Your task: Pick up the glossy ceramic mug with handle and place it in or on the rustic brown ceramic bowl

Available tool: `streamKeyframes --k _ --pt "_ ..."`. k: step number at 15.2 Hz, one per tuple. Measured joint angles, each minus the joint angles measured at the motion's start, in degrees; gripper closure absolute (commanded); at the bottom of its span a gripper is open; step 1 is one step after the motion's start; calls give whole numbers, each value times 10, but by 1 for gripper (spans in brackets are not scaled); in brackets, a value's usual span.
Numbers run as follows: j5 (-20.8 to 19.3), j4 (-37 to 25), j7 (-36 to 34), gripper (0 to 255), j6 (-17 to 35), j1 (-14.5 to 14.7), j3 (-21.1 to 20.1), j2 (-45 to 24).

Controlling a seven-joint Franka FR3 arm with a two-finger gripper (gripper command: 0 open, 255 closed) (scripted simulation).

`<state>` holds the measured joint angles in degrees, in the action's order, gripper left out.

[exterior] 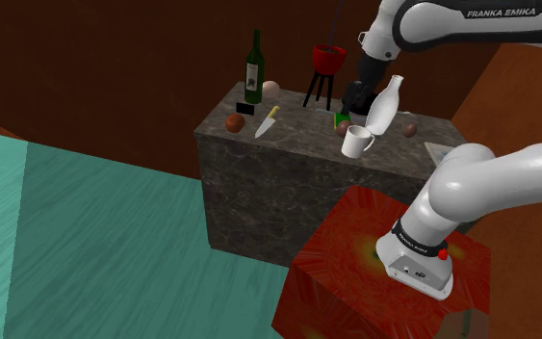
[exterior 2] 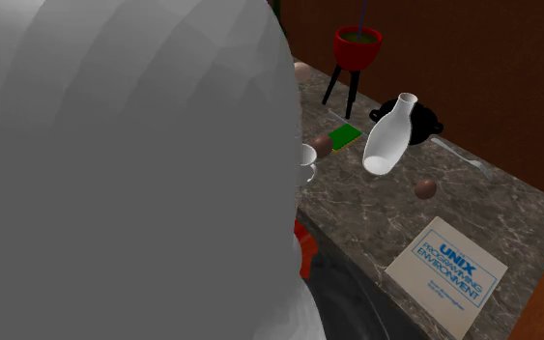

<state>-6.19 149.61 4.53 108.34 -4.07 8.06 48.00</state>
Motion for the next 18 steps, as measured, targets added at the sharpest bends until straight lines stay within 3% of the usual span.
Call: streamKeyframes --k 11,18 --pt "-102 87 115 0 163 -55 108 -92" --pt "-124 109 133 0 242 -64 139 -150"
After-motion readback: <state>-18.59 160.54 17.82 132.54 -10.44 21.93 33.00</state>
